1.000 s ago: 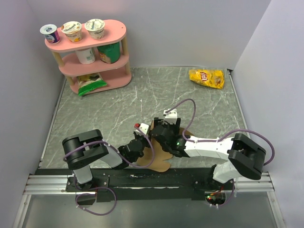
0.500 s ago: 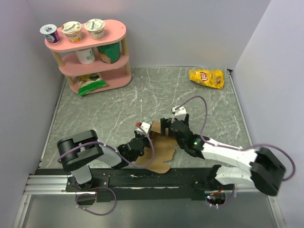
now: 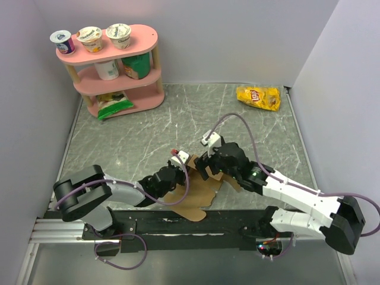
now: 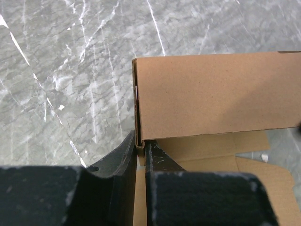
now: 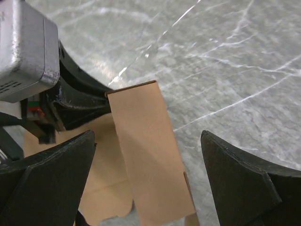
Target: Fold the paper box
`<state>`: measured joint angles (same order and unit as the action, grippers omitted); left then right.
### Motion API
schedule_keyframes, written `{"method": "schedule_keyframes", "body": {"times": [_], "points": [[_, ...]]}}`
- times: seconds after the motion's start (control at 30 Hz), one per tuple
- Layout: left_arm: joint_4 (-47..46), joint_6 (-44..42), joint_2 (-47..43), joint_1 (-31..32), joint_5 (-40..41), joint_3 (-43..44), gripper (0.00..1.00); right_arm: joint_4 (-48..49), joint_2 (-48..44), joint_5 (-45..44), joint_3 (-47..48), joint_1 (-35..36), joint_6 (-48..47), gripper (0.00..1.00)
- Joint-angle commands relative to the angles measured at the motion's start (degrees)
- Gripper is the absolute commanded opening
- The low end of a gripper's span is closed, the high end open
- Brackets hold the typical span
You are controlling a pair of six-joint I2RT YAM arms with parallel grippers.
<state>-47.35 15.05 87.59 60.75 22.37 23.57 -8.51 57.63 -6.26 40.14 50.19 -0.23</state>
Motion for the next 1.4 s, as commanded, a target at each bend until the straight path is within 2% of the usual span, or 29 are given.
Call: {"method": "schedule_keyframes", "body": {"times": [0.0,0.3,0.53,0.63,0.77,0.8,0.83,0.87,0.9,0.93,0.97,1.03,1.17,1.37], "points": [[6.7,-2.1,-2.4,-0.5,-4.5,-0.5,0.01,-5.4,3.5,3.4,3.0,-0.4,-5.0,1.0],[9.7,-3.8,-1.7,-0.5,-6.0,1.9,0.01,-6.0,10.9,3.4,5.2,-0.4,-8.1,1.0],[7.3,-4.2,-0.8,-0.5,-5.8,1.1,0.01,-5.3,13.0,-2.6,4.2,-1.1,-7.3,0.99],[5.6,-3.7,0.3,-0.5,-5.2,1.1,0.01,-5.5,14.3,-1.9,4.2,-1.1,-7.4,0.95],[3.8,-2.7,2.5,-0.5,-4.3,1.7,0.01,-5.5,16.1,-0.8,4.1,-1.2,-7.4,0.84],[3.8,-2.7,2.8,-0.5,-3.3,1.8,0.02,-5.5,16.3,-0.8,3.9,-1.1,-7.4,0.83],[3.3,-2.0,2.9,-0.5,-3.0,1.8,0.1,-5.3,16.3,-0.6,3.7,-1.2,-7.4,0.79],[3.0,-2.0,3.4,-0.5,-2.6,1.7,0.13,-5.1,16.4,-0.5,3.6,-1.1,-7.4,0.77],[2.7,-1.7,3.5,-0.5,-2.3,1.6,0.16,-4.9,16.3,-0.4,3.5,-1.1,-7.3,0.77],[1.9,-1.0,3.5,-0.5,-1.5,1.2,0.24,-4.9,16.2,-0.3,3.4,-1.2,-7.2,0.75],[1.5,-0.7,3.5,-0.5,-1.3,0.9,0.26,-4.8,16.0,-0.3,3.3,-1.2,-7.2,0.75],[-0.1,0.2,3.6,-0.5,-0.5,-0.4,0.39,-4.6,15.8,0.2,3.2,-1.4,-7.2,0.75],[-4.3,1.3,4.1,-0.9,-0.7,-2.0,0.48,-4.6,15.6,1.2,3.4,-1.8,-7.2,0.75],[-8.5,2.7,5.7,-1.2,-2.8,-2.0,0.5,-4.4,15.6,1.8,3.4,-1.9,-6.8,0.75]]}}
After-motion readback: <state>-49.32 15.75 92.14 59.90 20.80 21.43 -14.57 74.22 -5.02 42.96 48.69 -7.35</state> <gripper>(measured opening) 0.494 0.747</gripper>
